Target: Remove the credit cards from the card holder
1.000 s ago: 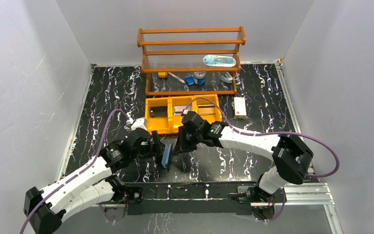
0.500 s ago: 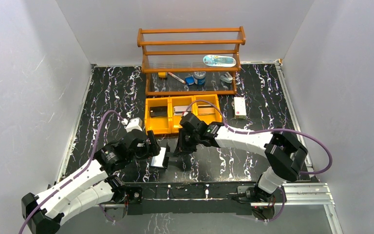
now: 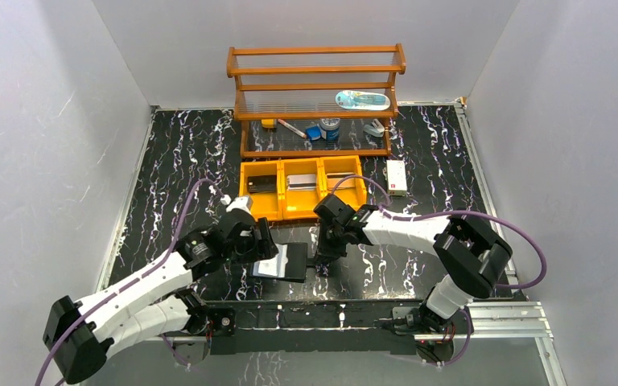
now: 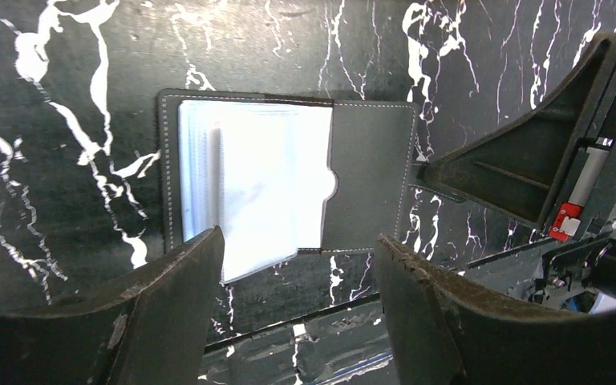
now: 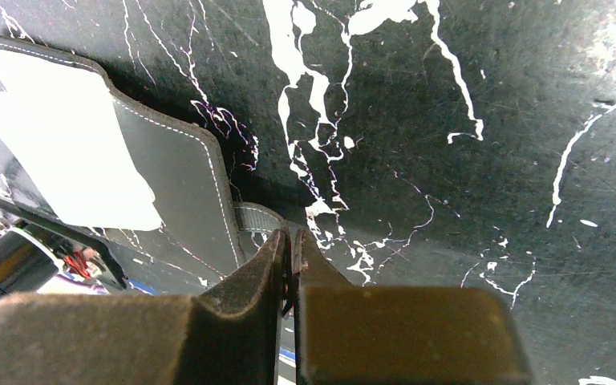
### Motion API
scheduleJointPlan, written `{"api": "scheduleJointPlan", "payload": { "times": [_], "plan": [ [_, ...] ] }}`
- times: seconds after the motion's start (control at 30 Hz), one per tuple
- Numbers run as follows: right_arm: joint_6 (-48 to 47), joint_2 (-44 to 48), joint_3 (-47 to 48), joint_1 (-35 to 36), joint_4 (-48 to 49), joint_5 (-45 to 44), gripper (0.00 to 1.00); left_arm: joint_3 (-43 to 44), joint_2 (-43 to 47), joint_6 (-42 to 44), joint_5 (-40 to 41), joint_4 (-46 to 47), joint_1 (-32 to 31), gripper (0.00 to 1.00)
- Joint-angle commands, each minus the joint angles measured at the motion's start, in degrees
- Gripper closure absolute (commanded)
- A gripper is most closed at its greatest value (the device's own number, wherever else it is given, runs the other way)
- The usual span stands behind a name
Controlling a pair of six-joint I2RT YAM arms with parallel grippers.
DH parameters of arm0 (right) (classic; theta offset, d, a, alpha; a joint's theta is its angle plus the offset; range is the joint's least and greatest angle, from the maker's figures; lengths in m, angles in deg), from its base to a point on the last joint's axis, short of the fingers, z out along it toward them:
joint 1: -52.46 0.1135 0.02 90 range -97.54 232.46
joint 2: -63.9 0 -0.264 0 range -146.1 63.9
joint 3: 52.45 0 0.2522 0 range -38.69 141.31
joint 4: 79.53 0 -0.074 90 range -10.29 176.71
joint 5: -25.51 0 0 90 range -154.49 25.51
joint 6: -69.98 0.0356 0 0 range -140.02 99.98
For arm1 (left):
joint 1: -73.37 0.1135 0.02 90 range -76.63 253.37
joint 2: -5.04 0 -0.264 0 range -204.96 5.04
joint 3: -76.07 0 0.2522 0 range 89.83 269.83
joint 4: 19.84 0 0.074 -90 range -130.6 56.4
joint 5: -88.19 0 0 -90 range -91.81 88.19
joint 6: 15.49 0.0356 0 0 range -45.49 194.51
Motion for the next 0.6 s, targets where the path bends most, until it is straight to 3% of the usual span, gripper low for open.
{"api": "scheduleJointPlan", "payload": {
  "times": [0.0, 0.57],
  "plan": [
    [-0.09, 1.92, 0.53, -0.03, 0.47, -0.24, 0.94, -0.82, -3.04, 1.59, -5.06, 5.02, 0.25, 0.34],
    [-0.05, 0.97, -0.71, -0.16, 0.15, -0.68, 0.94, -1.86, -8.67, -0.02, -1.98, 2.81, 0.26, 0.28]
  ]
}}
